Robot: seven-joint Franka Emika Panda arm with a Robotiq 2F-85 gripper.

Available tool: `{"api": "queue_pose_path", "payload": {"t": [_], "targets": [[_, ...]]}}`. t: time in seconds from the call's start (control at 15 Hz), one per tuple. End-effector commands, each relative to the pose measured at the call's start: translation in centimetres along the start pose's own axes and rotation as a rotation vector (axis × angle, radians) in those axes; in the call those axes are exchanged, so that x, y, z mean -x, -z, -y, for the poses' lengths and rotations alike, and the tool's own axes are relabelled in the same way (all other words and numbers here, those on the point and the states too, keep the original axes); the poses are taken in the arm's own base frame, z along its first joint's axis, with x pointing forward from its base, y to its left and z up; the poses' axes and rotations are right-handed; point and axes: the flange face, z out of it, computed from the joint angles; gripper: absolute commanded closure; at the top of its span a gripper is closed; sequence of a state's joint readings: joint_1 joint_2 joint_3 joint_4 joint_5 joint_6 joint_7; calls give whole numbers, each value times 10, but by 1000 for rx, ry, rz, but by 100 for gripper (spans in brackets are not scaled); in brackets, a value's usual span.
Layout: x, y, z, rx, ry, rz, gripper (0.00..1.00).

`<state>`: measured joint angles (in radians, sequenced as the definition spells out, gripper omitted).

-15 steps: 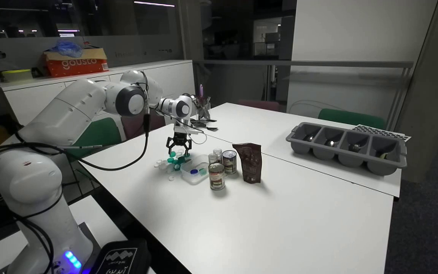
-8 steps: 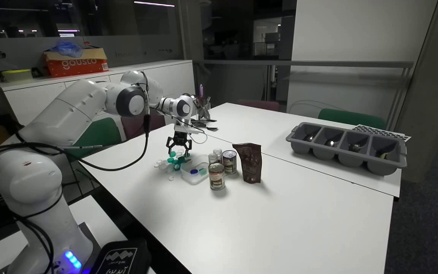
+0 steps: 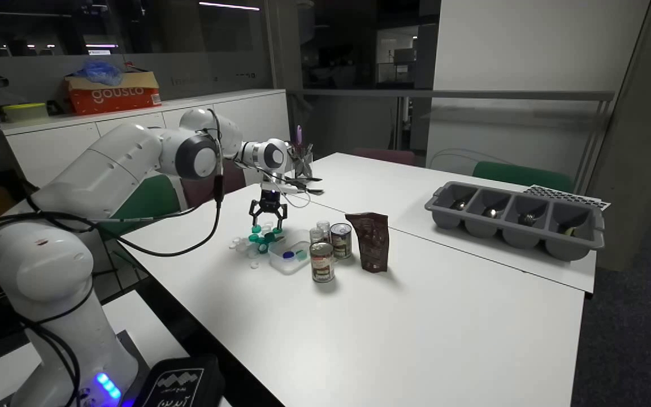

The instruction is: Put one of the blue brackets in the container

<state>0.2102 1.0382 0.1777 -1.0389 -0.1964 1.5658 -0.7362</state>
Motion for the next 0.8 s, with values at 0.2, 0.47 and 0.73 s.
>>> {"api": "queue_pose_path", "payload": {"t": [0.2,0.47,0.73], "targets": [[-20,11,1,76,37,58,0],[-32,11,5,143,74,59,0],[-43,10,8,197,108,45,0]]}}
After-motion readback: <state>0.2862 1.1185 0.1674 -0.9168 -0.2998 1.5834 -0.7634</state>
